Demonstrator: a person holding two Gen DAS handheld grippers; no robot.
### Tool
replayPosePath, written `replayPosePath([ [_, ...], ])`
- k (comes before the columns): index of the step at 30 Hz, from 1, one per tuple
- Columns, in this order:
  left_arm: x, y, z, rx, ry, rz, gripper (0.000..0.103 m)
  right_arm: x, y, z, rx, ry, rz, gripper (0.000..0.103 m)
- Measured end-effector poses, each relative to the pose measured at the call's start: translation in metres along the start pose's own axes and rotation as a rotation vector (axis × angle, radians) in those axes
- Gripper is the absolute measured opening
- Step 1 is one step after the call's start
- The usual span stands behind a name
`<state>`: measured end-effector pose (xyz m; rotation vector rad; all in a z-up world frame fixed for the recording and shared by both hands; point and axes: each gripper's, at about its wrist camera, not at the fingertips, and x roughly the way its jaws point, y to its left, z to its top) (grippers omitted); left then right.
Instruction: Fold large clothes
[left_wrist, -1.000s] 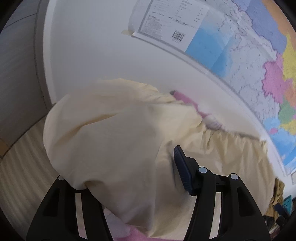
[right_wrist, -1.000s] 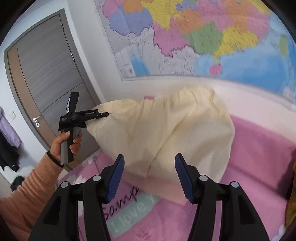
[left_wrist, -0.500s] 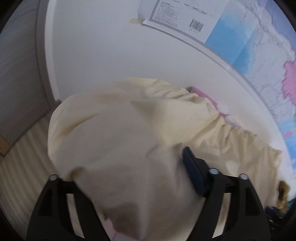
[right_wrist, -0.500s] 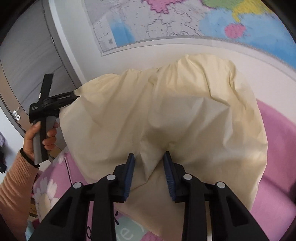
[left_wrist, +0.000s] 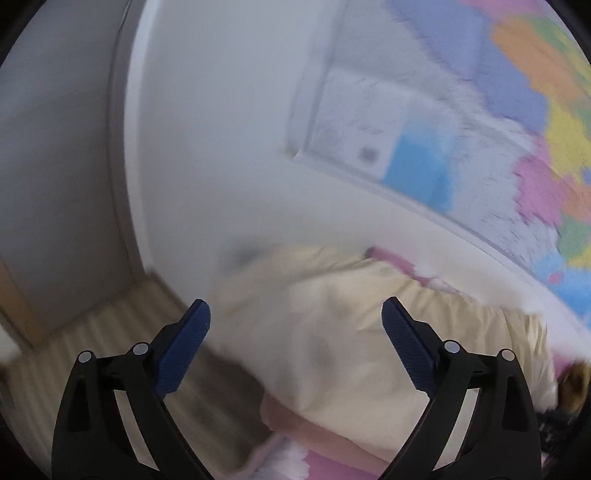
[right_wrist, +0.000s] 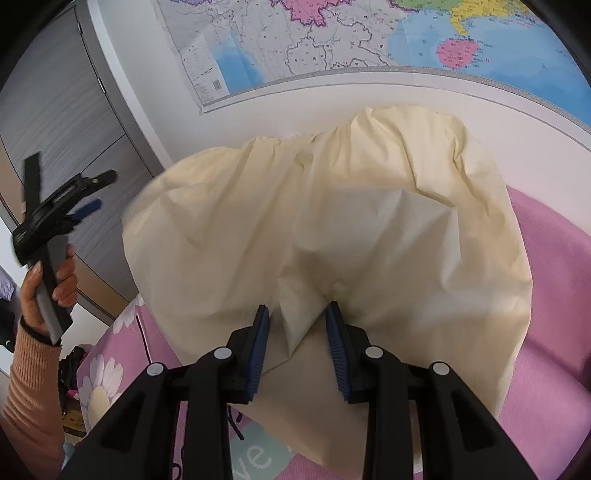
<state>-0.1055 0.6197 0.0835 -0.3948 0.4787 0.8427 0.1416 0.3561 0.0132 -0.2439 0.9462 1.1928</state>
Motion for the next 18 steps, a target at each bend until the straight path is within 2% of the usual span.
replayPosePath([
  [2,-0.018,-0.026,-0.01,0.116,-0.02,0.022,0.098,-0.002,0.003,-0.001,-0.006,-0.005,-0.009,0.032],
  [4,-0.031,-0.053,-0.027,0.214,-0.026,0.029,0.098,-0.007,0.008,-0.002,-0.026,-0.02,-0.016,0.038],
  [6,-0.04,-0.072,-0.042,0.275,-0.015,0.017,0.098,-0.015,0.017,-0.005,-0.054,-0.048,-0.025,0.052],
  [7,-0.045,-0.082,-0.052,0.3,-0.007,0.008,0.098,-0.021,0.022,-0.006,-0.073,-0.071,-0.033,0.054],
  [11,-0.057,-0.104,-0.078,0.294,0.027,-0.062,0.098,-0.028,0.033,-0.011,-0.129,-0.112,-0.084,0.056],
  [18,-0.05,-0.136,-0.111,0.308,0.051,-0.047,0.098,-0.017,0.025,-0.015,-0.111,-0.088,-0.096,0.055],
])
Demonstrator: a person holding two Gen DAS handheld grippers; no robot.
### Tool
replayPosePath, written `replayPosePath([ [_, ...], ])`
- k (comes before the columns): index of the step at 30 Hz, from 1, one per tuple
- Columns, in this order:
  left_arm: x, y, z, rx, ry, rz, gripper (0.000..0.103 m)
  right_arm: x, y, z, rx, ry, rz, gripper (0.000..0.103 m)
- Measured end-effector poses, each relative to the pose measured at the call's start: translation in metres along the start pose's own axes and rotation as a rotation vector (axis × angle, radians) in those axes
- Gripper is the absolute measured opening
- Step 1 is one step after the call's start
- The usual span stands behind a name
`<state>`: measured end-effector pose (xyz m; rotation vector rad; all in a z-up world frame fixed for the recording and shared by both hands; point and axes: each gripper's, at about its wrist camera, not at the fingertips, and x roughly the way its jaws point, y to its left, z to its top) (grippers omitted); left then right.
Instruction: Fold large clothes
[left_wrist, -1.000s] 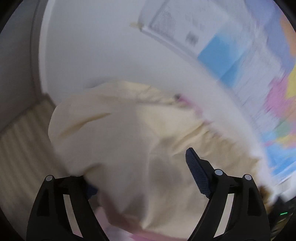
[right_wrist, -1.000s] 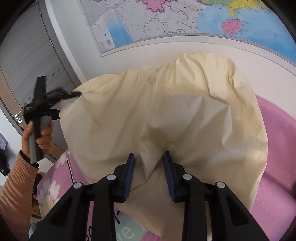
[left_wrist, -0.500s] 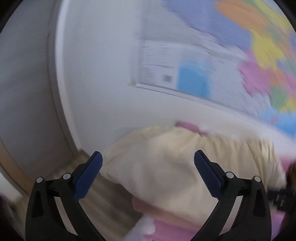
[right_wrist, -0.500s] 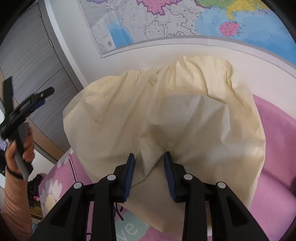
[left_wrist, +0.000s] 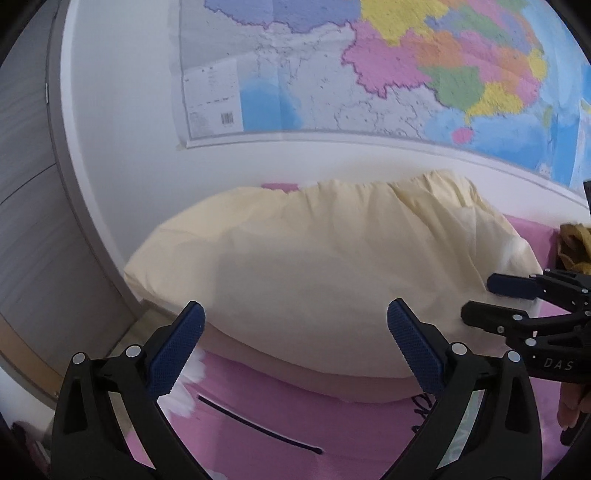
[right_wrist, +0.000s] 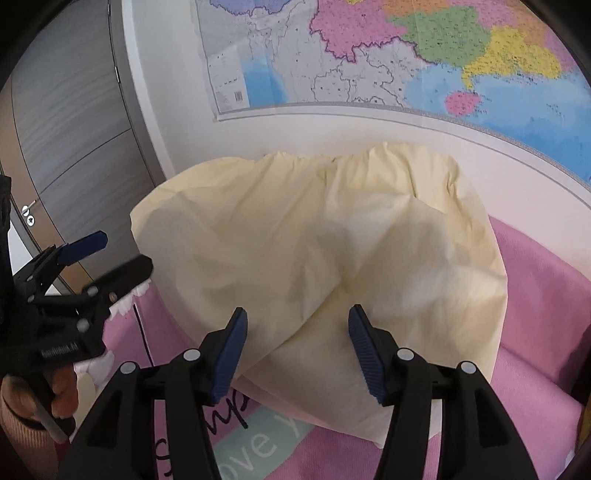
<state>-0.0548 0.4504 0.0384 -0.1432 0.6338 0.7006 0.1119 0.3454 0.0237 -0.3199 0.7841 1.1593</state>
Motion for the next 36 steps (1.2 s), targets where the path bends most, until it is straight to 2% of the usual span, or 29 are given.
replayPosePath([
  [7,0.0,-0.016,-0.017,-0.024,0.035,0.006,0.098,-0.019,0.001,-0.007,0.005,-0.027,-0.008,0.056],
  [11,-0.009,-0.02,-0.024,-0.04,0.031,0.023,0.098,-0.032,-0.001,-0.015,0.007,-0.039,-0.005,0.07],
  [14,-0.018,-0.027,-0.028,-0.034,0.043,0.036,0.098,-0.043,-0.001,-0.024,0.004,-0.049,-0.005,0.072],
  [19,-0.04,-0.039,-0.034,-0.017,0.046,0.061,0.098,-0.067,0.004,-0.043,-0.001,-0.08,-0.002,0.082],
  [21,-0.051,-0.042,-0.038,-0.035,0.043,0.054,0.098,-0.075,0.005,-0.05,0.001,-0.092,-0.002,0.09],
  [29,-0.079,-0.052,-0.058,-0.055,0.065,0.066,0.098,-0.106,0.016,-0.076,-0.012,-0.136,-0.013,0.096],
  [36,-0.102,-0.051,-0.08,-0.108,0.057,0.052,0.098,-0.117,0.02,-0.098,-0.014,-0.125,-0.005,0.096],
])
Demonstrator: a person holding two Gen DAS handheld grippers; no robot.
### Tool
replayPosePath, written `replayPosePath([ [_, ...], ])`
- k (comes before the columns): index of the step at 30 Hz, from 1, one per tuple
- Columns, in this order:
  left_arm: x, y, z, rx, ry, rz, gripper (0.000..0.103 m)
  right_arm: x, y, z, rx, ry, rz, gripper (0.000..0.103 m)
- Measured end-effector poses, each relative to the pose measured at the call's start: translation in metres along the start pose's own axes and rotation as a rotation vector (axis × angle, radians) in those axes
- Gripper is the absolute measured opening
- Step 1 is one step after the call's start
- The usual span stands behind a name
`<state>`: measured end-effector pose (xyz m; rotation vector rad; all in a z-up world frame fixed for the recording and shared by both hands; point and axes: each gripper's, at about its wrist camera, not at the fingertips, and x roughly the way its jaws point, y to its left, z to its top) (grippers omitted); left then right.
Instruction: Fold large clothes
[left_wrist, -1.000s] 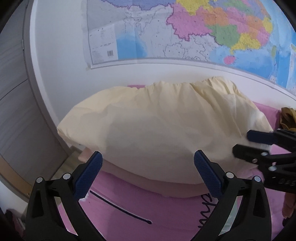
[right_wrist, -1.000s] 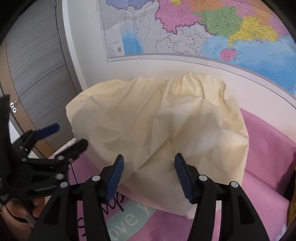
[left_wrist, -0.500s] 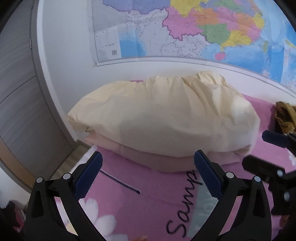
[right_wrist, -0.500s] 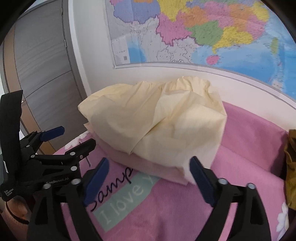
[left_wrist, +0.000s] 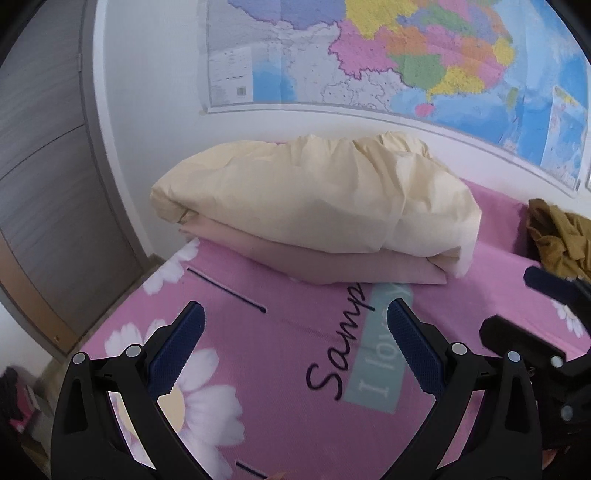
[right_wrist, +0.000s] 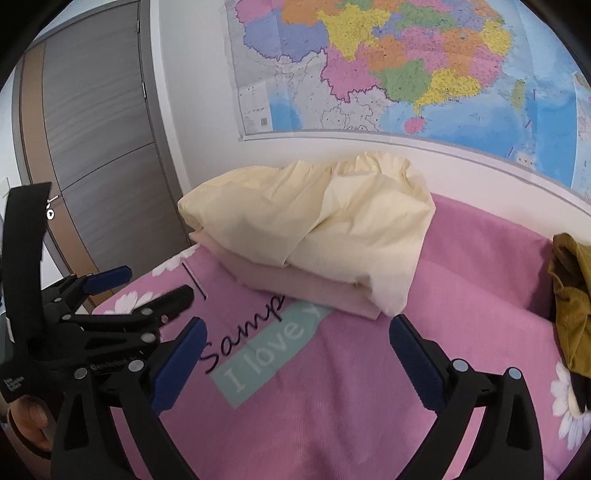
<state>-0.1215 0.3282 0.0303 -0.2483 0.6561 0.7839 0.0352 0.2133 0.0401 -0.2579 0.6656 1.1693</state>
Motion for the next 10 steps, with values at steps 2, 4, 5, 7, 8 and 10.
replayPosePath([
  [2,-0.007,-0.002,-0.005,-0.003,-0.003,0.004,0.098,-0.004,0.001,-0.007,0.003,0.002,0.001,0.096],
  [4,-0.014,-0.005,-0.009,0.0,-0.004,-0.003,0.098,-0.008,0.002,-0.013,0.007,0.003,-0.002,0.096],
  [5,-0.016,-0.006,-0.01,0.0,0.002,-0.004,0.098,-0.01,0.002,-0.015,0.011,0.003,-0.005,0.097],
  [7,-0.019,-0.009,-0.014,0.004,0.014,-0.031,0.098,-0.016,0.0,-0.022,0.026,0.004,-0.004,0.097],
  [8,-0.018,-0.009,-0.014,0.001,0.021,-0.04,0.098,-0.019,-0.001,-0.025,0.034,0.008,-0.006,0.097],
  [10,-0.019,-0.01,-0.018,-0.02,0.037,-0.03,0.098,-0.021,-0.004,-0.03,0.048,0.015,-0.009,0.097],
])
